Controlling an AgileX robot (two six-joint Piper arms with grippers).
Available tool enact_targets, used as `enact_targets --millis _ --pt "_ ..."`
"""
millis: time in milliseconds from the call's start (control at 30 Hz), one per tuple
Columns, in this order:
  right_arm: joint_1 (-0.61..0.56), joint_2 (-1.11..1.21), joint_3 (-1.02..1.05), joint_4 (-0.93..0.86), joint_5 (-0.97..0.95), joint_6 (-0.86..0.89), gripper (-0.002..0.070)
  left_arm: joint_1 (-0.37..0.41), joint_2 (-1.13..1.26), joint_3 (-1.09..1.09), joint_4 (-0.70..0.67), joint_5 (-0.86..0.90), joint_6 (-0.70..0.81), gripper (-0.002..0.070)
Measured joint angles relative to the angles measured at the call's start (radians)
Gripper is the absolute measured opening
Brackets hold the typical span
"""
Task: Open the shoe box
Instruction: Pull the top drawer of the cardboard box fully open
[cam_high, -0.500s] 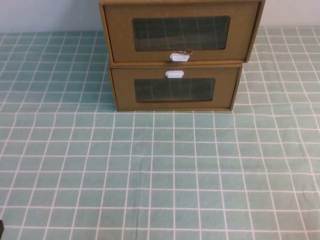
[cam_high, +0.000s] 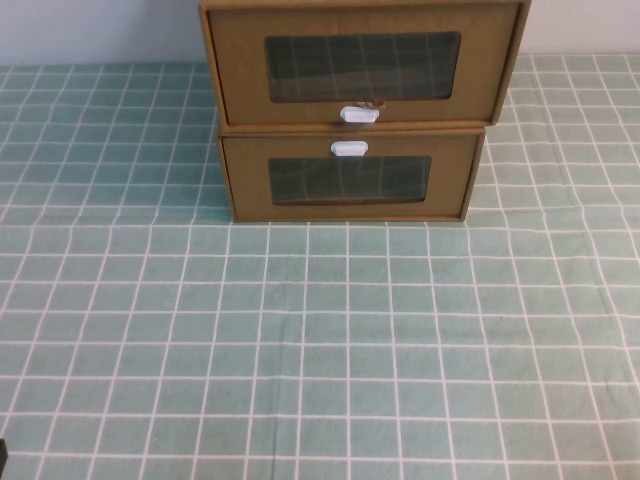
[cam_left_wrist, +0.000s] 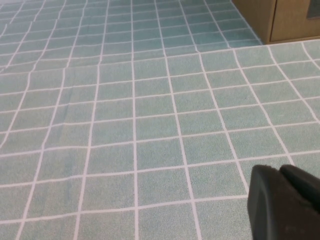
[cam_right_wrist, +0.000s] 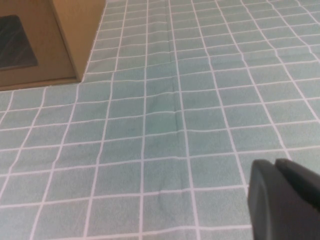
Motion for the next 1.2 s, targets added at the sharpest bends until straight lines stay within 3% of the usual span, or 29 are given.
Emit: enact_targets --millis 667,800,900,1200 --pt "0.0 0.0 0.0 0.0 0.0 0.0 -0.0013 0.0 0.0 0.0 0.0 -0.002 0.0 -0.0005" --pt "0.0 0.0 0.0 -0.007 -0.057 0.0 -0.0014 0.0 0.0 0.0 0.0 -0.073 0.0 -0.0005" --pt "0.0 0.0 0.0 -0.012 -0.213 0.0 -0.0014 0.0 0.0 0.0 0.0 -0.198 0.0 -0.0005" --pt "0.0 0.0 0.0 -0.012 -0.991 -0.001 -0.0014 0.0 0.0 0.0 0.0 -0.848 0.0 -0.0005"
